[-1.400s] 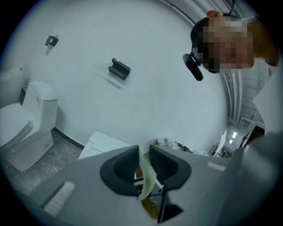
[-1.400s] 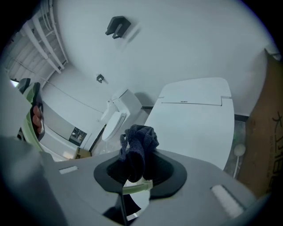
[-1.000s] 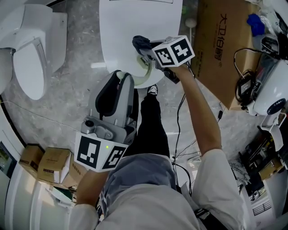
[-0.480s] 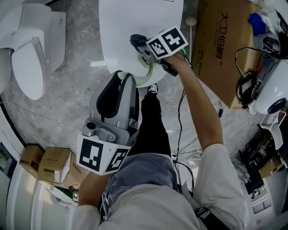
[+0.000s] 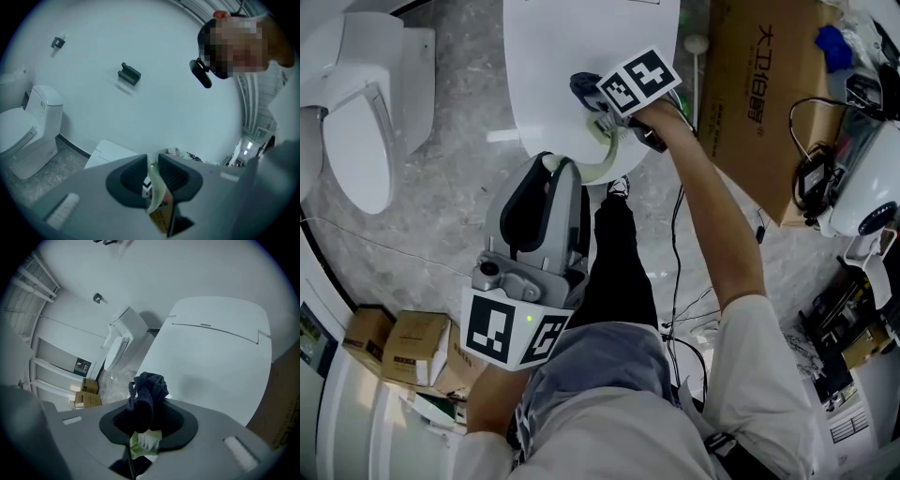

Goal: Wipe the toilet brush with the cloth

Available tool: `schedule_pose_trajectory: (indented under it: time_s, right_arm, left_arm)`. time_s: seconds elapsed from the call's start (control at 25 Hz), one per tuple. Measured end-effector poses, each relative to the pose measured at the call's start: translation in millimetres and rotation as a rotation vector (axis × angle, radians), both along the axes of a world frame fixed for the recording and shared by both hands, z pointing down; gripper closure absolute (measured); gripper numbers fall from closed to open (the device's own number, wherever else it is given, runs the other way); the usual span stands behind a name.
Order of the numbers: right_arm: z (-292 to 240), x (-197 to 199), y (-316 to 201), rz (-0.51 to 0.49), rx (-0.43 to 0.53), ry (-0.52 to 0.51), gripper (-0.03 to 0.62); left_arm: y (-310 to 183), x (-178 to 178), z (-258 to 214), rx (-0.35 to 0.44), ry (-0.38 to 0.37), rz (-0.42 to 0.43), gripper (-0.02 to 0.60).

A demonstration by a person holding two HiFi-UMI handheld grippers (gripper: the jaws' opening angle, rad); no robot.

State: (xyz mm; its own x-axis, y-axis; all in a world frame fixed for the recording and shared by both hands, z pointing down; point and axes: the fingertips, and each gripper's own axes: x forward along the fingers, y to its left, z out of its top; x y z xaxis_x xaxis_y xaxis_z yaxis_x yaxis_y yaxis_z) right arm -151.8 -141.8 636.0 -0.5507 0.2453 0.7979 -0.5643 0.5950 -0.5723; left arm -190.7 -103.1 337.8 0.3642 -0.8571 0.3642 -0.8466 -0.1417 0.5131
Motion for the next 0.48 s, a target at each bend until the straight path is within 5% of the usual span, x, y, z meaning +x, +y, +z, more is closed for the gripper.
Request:
schedule_pose_trajectory:
  time_s: [0.48]
  right_arm:
    - [18.6,3.2,-6.1,0.024,-0.020,0.038,0.502]
  left_arm:
    - [0.7,-0.1,0.0,0.003,-0.006,-0.002,0.581]
